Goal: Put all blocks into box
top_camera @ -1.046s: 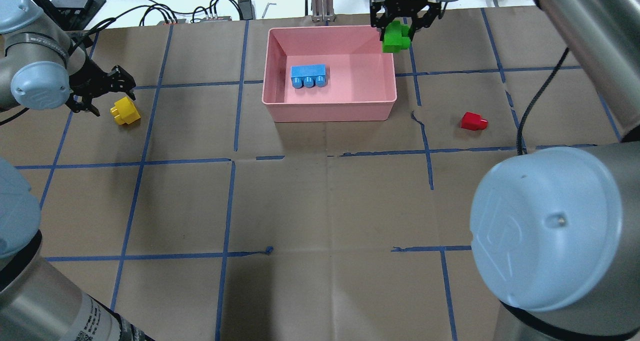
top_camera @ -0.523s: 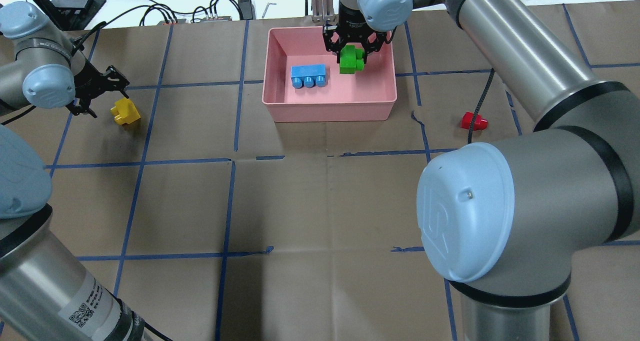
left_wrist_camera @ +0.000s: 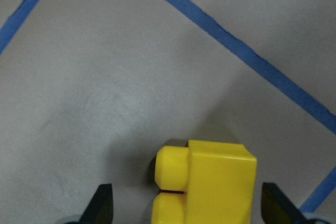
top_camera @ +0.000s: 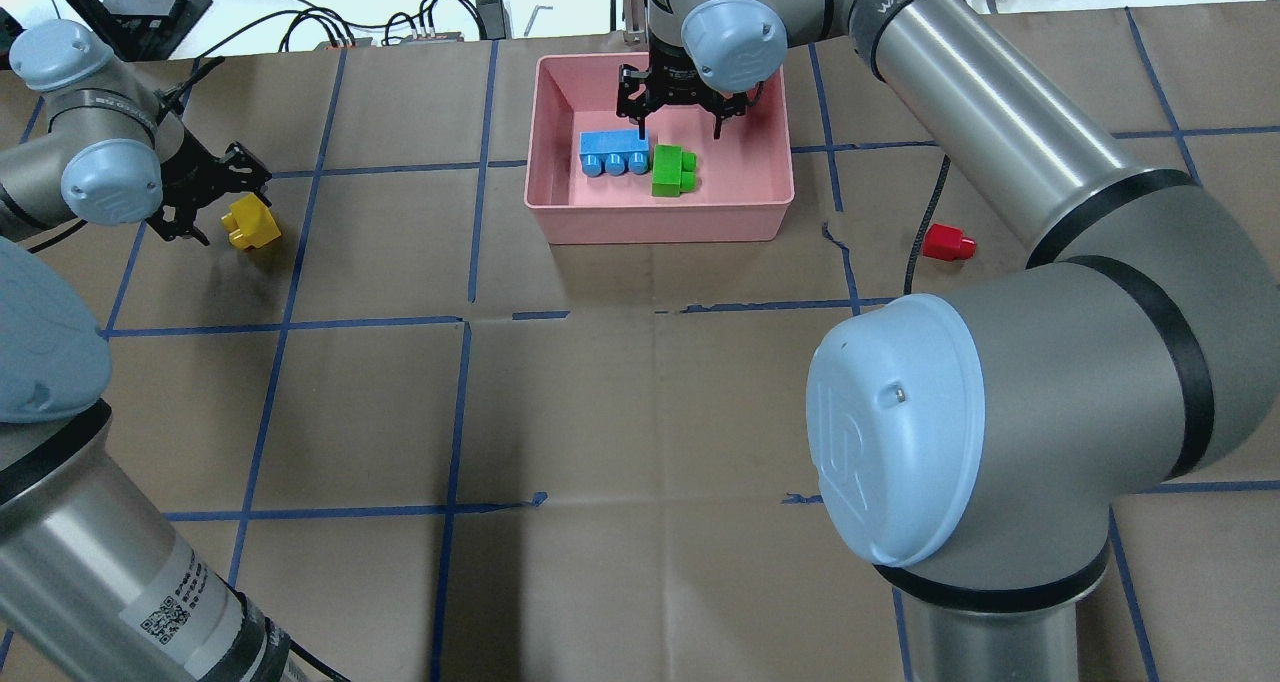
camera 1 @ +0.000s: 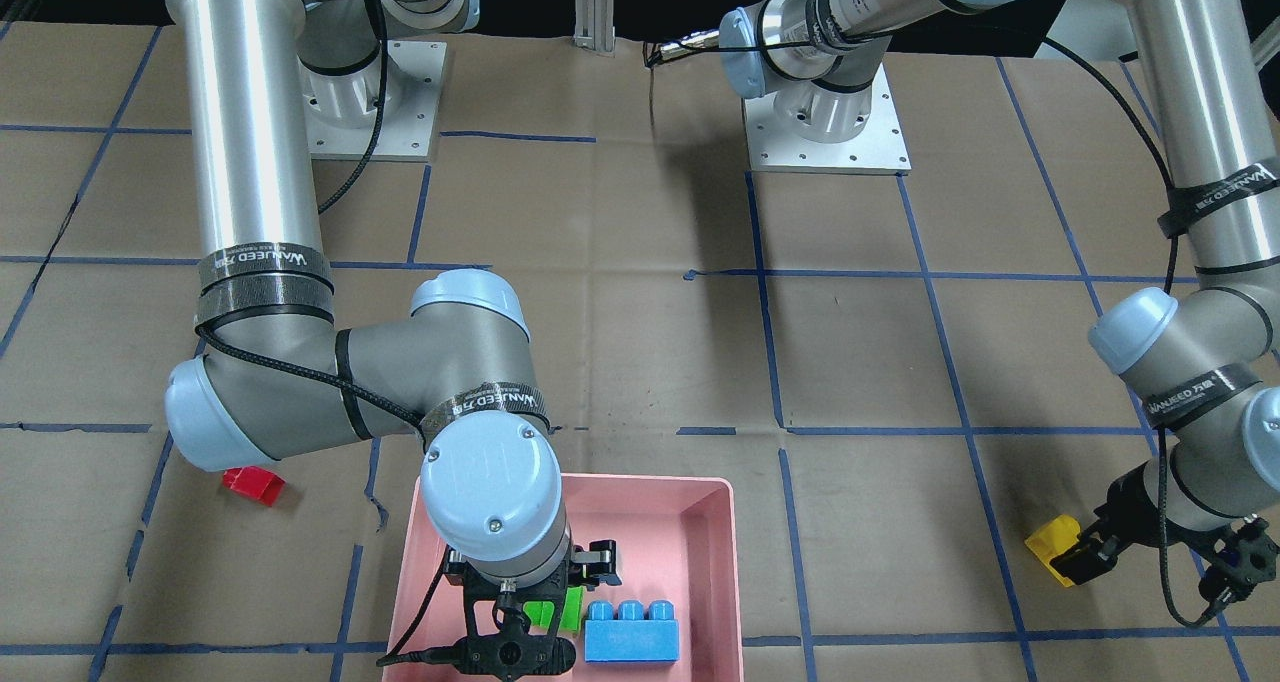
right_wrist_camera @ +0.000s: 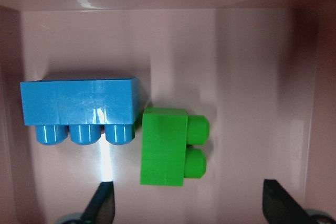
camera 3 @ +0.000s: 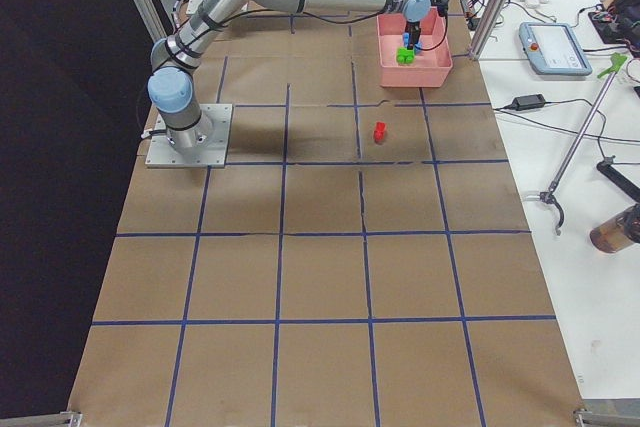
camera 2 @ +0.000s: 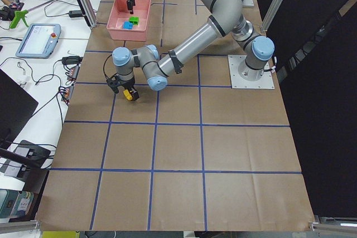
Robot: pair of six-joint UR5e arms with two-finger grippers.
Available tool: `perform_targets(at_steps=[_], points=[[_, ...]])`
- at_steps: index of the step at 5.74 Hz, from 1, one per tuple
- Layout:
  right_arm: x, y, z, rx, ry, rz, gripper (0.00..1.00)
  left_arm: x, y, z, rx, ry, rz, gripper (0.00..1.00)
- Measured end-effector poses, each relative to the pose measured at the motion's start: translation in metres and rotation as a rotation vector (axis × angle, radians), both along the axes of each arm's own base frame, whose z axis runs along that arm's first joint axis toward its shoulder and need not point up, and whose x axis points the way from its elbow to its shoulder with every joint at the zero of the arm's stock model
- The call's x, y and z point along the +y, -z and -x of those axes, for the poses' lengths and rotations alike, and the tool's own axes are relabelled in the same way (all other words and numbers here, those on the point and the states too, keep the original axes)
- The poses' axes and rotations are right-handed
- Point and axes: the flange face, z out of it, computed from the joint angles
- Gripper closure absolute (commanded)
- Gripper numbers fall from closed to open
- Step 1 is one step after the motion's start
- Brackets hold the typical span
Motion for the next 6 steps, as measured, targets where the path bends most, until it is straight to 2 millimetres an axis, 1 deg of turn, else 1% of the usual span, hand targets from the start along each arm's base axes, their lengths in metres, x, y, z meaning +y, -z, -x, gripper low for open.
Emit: perform_targets(at_steps=[1,2,3,4,5,6], points=[[-0.004,-0.015,0.017,0.001,0.007,0.012,0.01,0.000,0.006,0.000,0.005,0.002,-0.002,0.42],[-0.007,-0.044,0.049,0.001,0.028,0.022,0.01,-0.001,0.008,0.001,0.005,0.003,-0.001,0.82],[-0.007,-0.080,0.094,0.003,0.050,0.025,0.01,-0.001,0.007,0.001,0.004,0.003,0.002,0.99],[-0.007,-0.111,0.147,0.007,0.048,0.032,0.01,-0.002,0.003,0.003,0.004,0.004,0.006,1.00],[-0.005,-0.131,0.202,0.019,0.028,0.033,0.01,-0.003,-0.008,0.010,0.015,0.004,0.025,1.00],[0.004,-0.139,0.255,0.038,0.019,0.019,0.01,-0.004,-0.029,0.025,0.044,-0.020,0.054,1.00]])
